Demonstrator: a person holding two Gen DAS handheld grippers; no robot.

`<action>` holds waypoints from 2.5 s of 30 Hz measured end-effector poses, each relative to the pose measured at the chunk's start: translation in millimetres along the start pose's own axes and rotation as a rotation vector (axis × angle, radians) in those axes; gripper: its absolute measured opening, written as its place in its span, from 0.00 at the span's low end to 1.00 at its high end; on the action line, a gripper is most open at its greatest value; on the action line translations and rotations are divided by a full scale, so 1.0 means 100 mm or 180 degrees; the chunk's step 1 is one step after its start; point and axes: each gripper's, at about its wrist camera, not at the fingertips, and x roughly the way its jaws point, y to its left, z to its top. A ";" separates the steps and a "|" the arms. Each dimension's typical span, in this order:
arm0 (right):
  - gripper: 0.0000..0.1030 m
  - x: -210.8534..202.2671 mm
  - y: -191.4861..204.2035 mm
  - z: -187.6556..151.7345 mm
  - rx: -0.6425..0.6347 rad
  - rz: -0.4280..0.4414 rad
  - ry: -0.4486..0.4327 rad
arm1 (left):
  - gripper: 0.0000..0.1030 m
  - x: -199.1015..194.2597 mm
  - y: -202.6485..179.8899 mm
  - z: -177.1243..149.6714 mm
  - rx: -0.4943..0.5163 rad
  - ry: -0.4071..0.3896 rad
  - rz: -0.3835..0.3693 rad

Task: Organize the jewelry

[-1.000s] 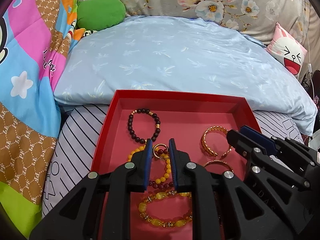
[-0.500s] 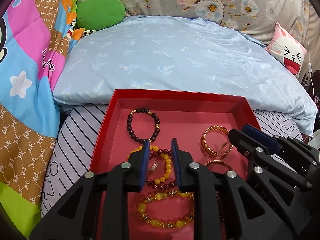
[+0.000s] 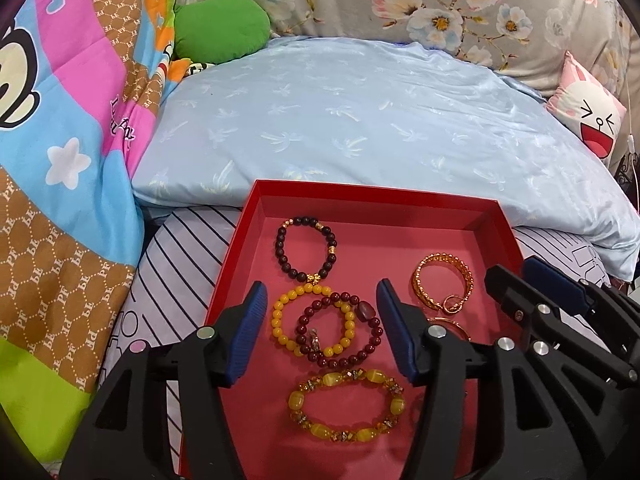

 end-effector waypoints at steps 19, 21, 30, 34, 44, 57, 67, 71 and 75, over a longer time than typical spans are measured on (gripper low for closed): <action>0.64 -0.71 -0.02 -0.38 0.0054 -0.0217 -0.0053 | 0.72 -0.67 0.12 -0.43 -0.0097 0.0008 0.0031; 0.67 -0.78 -0.03 -0.45 0.0096 -0.0220 -0.0044 | 0.75 -0.72 0.14 -0.49 -0.0134 0.0039 0.0027; 0.75 -1.10 -0.02 -0.71 0.0072 -0.0342 -0.0080 | 0.79 -0.98 0.15 -0.77 -0.0202 0.0062 0.0004; 0.75 -1.17 0.00 -0.80 0.0071 -0.0356 -0.0078 | 0.80 -1.06 0.16 -0.86 -0.0205 0.0089 0.0024; 0.81 -1.28 -0.09 -1.05 0.0188 -0.0272 0.0052 | 0.89 -1.17 0.18 -1.10 -0.0184 0.0129 0.0036; 0.81 -1.34 -0.07 -1.24 0.0165 -0.0354 0.0090 | 0.89 -1.25 0.12 -1.29 -0.0129 0.0112 0.0163; 0.81 -1.35 -0.04 -1.31 0.0135 -0.0374 0.0090 | 0.89 -1.25 0.13 -1.35 -0.0163 0.0142 0.0248; 0.81 -1.36 -0.03 -1.31 0.0124 -0.0374 0.0084 | 0.89 -1.26 0.12 -1.36 -0.0167 0.0131 0.0277; 0.81 -1.36 -0.03 -1.31 0.0129 -0.0373 0.0085 | 0.89 -1.26 0.12 -1.36 -0.0164 0.0129 0.0280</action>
